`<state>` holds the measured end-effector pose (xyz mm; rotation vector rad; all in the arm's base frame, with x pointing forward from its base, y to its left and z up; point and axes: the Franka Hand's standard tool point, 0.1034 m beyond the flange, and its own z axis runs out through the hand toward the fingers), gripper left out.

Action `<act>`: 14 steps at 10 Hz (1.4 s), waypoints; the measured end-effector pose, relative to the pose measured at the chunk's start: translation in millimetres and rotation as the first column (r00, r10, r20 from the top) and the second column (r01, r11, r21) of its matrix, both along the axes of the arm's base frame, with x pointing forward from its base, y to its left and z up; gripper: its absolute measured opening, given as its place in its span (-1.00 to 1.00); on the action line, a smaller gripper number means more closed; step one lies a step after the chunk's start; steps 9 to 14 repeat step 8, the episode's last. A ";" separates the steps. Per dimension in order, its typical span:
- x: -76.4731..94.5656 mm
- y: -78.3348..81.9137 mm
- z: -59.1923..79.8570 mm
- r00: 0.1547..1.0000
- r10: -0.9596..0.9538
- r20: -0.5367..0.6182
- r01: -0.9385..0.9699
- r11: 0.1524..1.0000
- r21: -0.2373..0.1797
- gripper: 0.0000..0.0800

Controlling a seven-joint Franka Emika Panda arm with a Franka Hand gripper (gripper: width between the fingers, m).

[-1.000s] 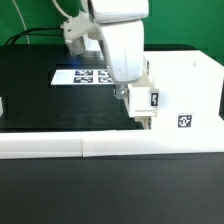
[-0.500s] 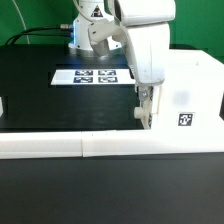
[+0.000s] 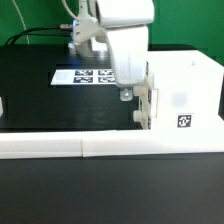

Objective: Assemble drawer

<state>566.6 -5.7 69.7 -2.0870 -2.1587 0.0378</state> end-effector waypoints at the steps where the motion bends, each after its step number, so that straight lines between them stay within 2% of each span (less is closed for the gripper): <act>1: -10.5 -15.3 -0.3 1.000 0.020 0.000 -0.020 1.000 -0.001 0.62; 3: -26.7 -37.2 -2.2 1.000 0.015 0.009 -0.015 1.000 -0.005 0.62; 4: -33.8 -42.4 -3.1 1.000 -0.001 0.024 0.001 1.000 -0.011 0.62; 14: -33.1 -40.6 -5.2 1.000 0.001 0.019 -0.001 1.000 -0.008 0.62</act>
Offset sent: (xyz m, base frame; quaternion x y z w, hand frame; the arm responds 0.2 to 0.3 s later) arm -0.0438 -0.0293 0.0038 -0.0718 0.0026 0.0694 0.9950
